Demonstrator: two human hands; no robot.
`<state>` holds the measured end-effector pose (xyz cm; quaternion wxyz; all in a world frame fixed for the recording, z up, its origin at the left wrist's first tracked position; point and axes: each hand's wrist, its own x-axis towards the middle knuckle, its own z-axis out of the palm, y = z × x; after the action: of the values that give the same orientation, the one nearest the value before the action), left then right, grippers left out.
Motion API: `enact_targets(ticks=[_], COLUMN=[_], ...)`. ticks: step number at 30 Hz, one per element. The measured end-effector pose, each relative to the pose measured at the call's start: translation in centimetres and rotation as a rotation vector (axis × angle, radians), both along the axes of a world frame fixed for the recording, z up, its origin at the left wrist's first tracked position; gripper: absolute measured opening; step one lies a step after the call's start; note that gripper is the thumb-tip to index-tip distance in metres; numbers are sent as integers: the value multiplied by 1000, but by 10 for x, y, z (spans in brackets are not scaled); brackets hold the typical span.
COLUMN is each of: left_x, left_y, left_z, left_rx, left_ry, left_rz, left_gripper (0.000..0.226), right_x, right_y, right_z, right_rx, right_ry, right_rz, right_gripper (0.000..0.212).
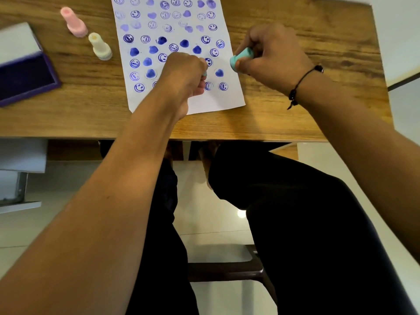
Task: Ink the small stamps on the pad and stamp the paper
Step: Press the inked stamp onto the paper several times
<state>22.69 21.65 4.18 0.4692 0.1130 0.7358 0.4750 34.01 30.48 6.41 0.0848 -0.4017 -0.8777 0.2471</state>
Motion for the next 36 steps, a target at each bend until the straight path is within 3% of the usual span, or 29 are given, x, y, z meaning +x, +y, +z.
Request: enact_targets(ticks=[6, 12, 15, 26, 30, 32, 36], left_x=[-4, -22, -38, -84, -97, -105, -122], left_y=[-5, -22, -37, -88, -106, -110, -110], left_z=[2, 15, 19, 17, 13, 12, 0], left_rx=[78, 248, 337, 318, 288, 193, -116], left_ry=[-72, -390, -454, -361, -390, -311, 1], left_rz=[27, 137, 186, 269, 312, 332, 463], left_gripper=[20, 21, 18, 17, 20, 21, 27], right_x=[-9, -33, -52, -118, -139, -151, -177], right_y=[-4, -21, -33, -76, -91, -97, -105], right_z=[3, 13, 16, 9, 0, -7, -28], right_rx=[-81, -429, -505, -549, -533, -479, 41], right_ry=[36, 334, 398, 332, 323, 276, -58], right_rz=[-16, -59, 3, 108, 149, 184, 405], right_gripper=[24, 6, 12, 9, 10, 11, 21])
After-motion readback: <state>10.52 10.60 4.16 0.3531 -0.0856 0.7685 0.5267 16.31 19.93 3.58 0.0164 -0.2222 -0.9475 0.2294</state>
